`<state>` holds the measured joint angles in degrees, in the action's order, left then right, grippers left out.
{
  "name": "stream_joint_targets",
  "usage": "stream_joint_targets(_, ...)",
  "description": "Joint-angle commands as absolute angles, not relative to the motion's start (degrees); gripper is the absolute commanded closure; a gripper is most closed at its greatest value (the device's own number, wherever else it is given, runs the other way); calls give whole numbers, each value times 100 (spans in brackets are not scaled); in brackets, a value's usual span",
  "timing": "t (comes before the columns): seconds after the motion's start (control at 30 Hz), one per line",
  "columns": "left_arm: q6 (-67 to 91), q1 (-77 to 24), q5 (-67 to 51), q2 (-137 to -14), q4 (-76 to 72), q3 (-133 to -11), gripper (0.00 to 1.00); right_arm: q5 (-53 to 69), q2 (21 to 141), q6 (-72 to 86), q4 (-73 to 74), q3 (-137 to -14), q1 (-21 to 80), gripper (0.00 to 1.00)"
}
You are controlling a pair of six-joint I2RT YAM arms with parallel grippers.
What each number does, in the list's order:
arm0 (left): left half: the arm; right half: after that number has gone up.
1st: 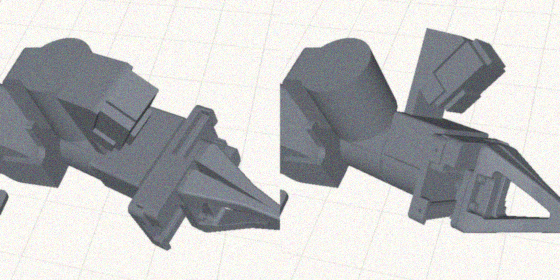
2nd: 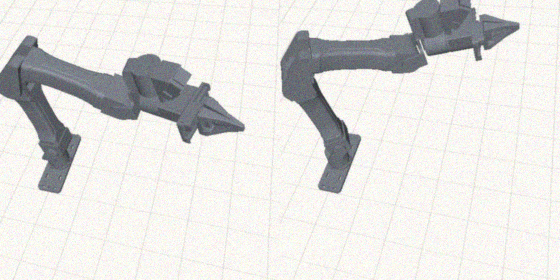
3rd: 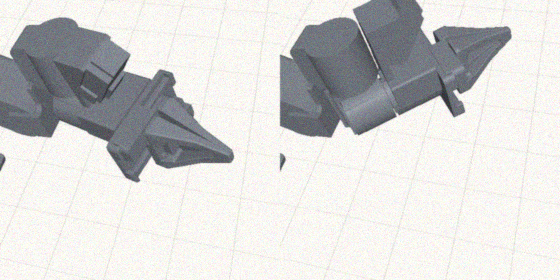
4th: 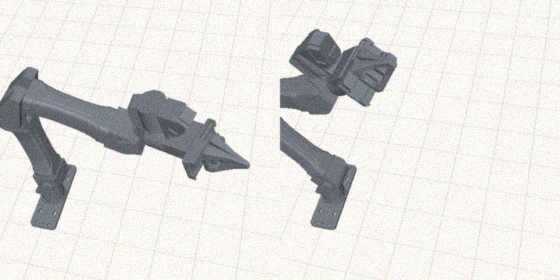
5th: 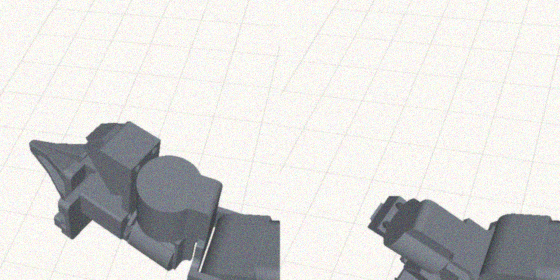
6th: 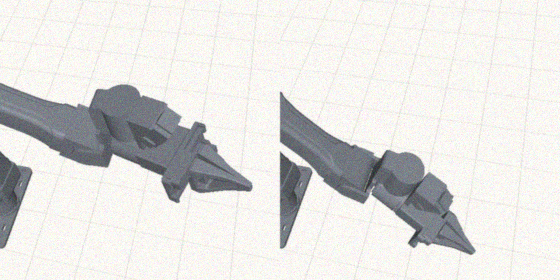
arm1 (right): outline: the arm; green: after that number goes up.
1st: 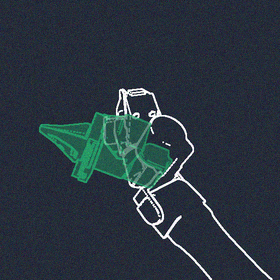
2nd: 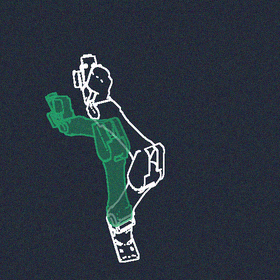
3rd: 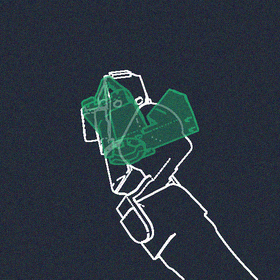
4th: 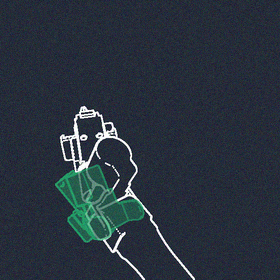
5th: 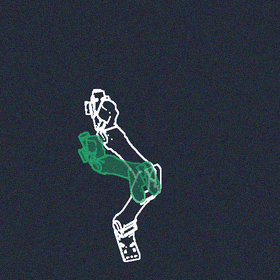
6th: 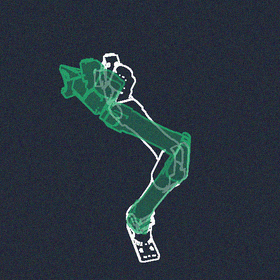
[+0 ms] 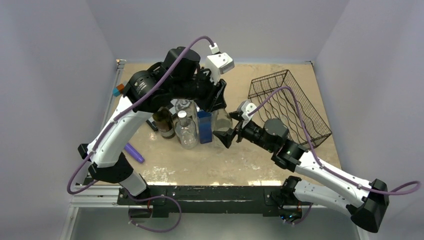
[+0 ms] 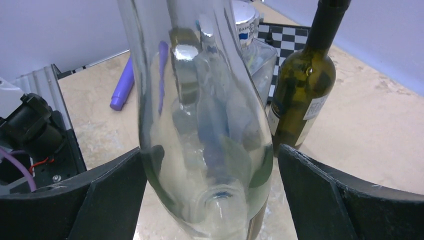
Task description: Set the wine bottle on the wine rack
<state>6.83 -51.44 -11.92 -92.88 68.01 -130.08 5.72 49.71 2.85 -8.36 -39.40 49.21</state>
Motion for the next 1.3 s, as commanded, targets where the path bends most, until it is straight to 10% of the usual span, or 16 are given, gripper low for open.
stream_joint_targets(0.0, 1001, -5167, -1555, -8642, 6030, -13493, 100, 18, 5272, 27, -1786, -3753, 5194, 1)
stream_joint_targets(0.6, 1154, -5165, -1860, -8217, 5944, -13614, 100, -1492, 5933, -281, -2867, -3486, 5651, 3)
stream_joint_targets(0.9, 1187, -5159, -1870, -7869, 5765, -13347, 100, -2209, 5661, -1392, -2509, -4068, 5669, 97)
stream_joint_targets(0.97, 1183, -5159, -1802, -7726, 5704, -13168, 100, -2273, 5584, -1805, -2545, -4166, 5669, 100)
stream_joint_targets(1.27, 1160, -5159, -1351, -7141, 5098, -12375, 30, -2547, 5206, -3581, -2833, -4741, 5754, 100)
